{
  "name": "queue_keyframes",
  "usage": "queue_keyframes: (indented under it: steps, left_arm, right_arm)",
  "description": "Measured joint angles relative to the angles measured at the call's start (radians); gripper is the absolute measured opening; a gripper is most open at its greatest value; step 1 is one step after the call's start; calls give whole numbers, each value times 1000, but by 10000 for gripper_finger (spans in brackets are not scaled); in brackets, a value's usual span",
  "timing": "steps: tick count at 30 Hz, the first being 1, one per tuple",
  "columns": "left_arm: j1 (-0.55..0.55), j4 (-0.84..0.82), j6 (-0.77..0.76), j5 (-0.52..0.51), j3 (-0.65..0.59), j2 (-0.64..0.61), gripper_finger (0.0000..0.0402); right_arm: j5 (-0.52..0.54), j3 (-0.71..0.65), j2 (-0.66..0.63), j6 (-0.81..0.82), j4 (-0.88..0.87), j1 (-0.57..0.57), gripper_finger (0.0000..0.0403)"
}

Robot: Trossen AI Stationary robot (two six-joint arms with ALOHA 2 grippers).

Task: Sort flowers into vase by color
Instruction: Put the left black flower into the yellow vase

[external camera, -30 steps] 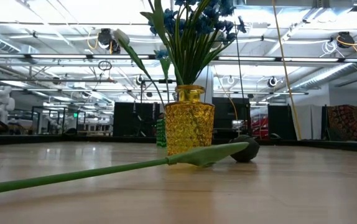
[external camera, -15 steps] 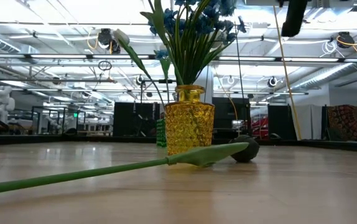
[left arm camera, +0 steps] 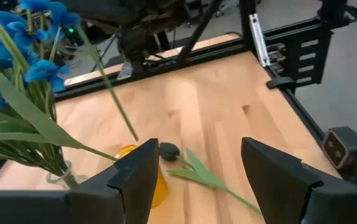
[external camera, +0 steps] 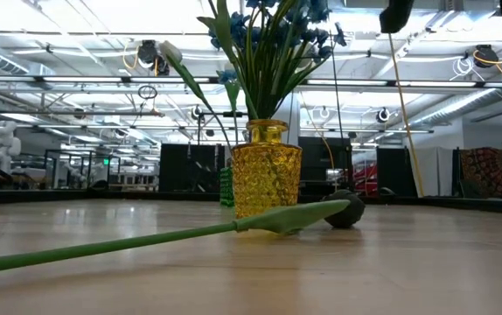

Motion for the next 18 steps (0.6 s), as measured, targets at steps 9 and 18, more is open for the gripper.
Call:
queue_keyframes:
  steps: [9, 18]
  left_arm:
    - [-21, -24, 0, 1, 0, 0, 235]
    - [-21, -67, -26, 7, 0, 0, 235]
  right_arm:
    - [24, 0, -4, 5, -21, -55, 0]
    - [26, 0, 30, 81, -68, -69, 0]
